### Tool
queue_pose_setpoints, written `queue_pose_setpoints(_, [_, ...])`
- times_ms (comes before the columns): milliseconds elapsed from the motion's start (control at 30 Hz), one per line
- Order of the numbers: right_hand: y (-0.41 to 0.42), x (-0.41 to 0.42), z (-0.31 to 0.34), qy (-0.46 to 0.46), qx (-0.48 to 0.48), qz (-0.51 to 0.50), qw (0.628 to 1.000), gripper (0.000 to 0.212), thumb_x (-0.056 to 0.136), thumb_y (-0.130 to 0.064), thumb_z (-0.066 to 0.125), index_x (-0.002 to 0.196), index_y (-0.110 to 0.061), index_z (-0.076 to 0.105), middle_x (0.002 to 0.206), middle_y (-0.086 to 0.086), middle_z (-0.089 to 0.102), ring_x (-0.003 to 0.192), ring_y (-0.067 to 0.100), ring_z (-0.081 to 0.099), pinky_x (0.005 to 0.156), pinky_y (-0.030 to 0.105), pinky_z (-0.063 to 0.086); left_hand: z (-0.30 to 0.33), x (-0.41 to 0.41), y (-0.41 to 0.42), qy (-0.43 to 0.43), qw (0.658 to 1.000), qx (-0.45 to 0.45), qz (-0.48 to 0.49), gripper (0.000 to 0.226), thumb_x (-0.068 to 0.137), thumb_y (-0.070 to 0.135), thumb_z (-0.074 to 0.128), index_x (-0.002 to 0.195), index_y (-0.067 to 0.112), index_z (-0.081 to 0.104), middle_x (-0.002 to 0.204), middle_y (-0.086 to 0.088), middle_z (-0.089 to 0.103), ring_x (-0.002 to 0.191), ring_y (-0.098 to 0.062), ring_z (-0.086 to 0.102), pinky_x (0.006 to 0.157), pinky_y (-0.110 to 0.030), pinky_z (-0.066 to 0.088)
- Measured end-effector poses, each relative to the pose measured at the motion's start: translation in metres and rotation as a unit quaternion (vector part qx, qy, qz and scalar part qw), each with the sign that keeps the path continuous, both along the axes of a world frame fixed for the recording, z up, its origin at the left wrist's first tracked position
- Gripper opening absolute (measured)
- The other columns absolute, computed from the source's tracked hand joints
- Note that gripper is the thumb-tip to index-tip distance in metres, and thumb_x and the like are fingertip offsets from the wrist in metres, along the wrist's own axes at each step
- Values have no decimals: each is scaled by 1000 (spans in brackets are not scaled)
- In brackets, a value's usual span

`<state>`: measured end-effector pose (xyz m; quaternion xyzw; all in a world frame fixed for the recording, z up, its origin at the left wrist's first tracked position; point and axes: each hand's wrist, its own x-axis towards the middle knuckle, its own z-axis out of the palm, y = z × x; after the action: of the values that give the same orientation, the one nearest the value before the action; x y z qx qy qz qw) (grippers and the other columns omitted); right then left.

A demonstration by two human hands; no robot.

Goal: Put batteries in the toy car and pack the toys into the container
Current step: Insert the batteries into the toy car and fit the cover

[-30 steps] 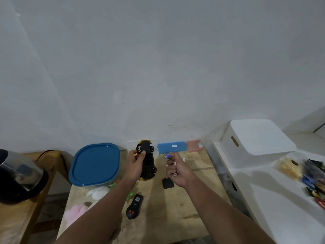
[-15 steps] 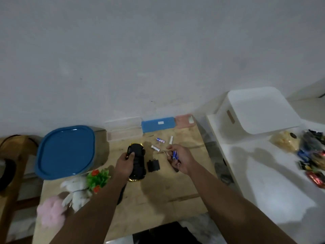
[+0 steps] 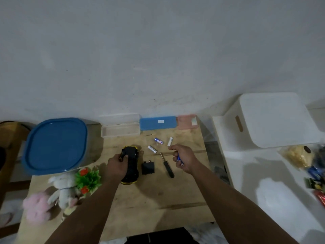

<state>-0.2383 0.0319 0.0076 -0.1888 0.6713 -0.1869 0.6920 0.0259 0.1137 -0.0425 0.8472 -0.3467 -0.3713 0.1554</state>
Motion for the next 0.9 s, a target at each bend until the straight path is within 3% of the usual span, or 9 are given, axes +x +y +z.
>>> queue_pose_setpoints(100, [-4, -5, -4, 18, -20, 28, 999, 15, 92, -20, 64, 98, -16, 77, 61, -3, 45, 48, 9, 40, 46, 19, 24, 2, -2, 1, -34, 999, 15, -16, 44, 104, 37, 54, 133, 4, 62, 117, -25, 63, 99, -45, 65, 87, -44, 54])
queue_pose_setpoints(200, [-10, -13, -8, 54, -58, 60, 995, 14, 94, -18, 65, 93, -16, 78, 59, 0, 46, 45, 10, 40, 44, 18, 28, 12, -9, 5, -101, 994, 23, -26, 50, 101, 38, 59, 142, 10, 54, 131, -24, 51, 117, -47, 54, 96, -52, 47])
queue_pose_setpoints(300, [-26, -29, -9, 120, -136, 110, 977, 14, 94, -15, 67, 95, -5, 77, 54, 2, 49, 38, 10, 40, 39, 19, 31, 26, -24, -5, -178, 979, -49, -81, 50, 94, 35, 66, 140, 17, 55, 134, -19, 50, 122, -45, 45, 96, -56, 46])
queue_pose_setpoints(367, [-48, -43, -15, 211, -209, 174, 939, 16, 93, -17, 69, 95, -4, 77, 65, 3, 64, 48, 12, 55, 49, 26, 47, 34, -40, -29, -196, 966, -97, -140, 49, 89, 30, 69, 135, 19, 59, 131, -16, 53, 119, -42, 47, 94, -54, 46])
queue_pose_setpoints(400, [-59, -49, -16, 259, -239, 212, 912, 16, 93, -20, 69, 96, -6, 77, 79, 5, 71, 63, 15, 64, 65, 31, 56, 37, -50, -44, -193, 960, -114, -167, 48, 88, 29, 71, 134, 18, 60, 130, -15, 55, 118, -41, 48, 92, -53, 47])
queue_pose_setpoints(467, [-82, -59, -22, 318, -266, 258, 873, 19, 93, -24, 70, 104, -10, 76, 104, 5, 73, 93, 21, 68, 93, 37, 55, 40, -73, -76, -180, 947, -143, -224, 47, 87, 32, 70, 131, 16, 64, 126, -15, 58, 115, -41, 52, 89, -52, 51])
queue_pose_setpoints(533, [-103, -65, -26, 362, -276, 294, 841, 26, 94, -26, 68, 118, -15, 71, 117, 3, 70, 106, 22, 66, 101, 38, 51, 39, -98, -105, -172, 930, -157, -284, 51, 86, 36, 65, 131, 14, 65, 124, -14, 60, 113, -41, 54, 88, -52, 51])
queue_pose_setpoints(667, [-135, -68, -32, 443, -312, 420, 728, 41, 95, -31, 63, 132, -15, 62, 132, 9, 64, 119, 29, 62, 98, 36, 50, 18, -146, -159, -150, 895, -129, -399, 56, 95, 42, 59, 143, 15, 55, 136, -13, 54, 121, -39, 53, 99, -52, 46])
queue_pose_setpoints(900, [-151, -63, -21, 471, -366, 535, 598, 29, 94, -33, 62, 119, -19, 67, 113, 8, 68, 99, 30, 68, 68, 29, 39, -18, -180, -212, -263, 811, -169, -495, 55, 87, 43, 65, 135, 16, 59, 137, -13, 54, 120, -40, 53, 99, -52, 42])
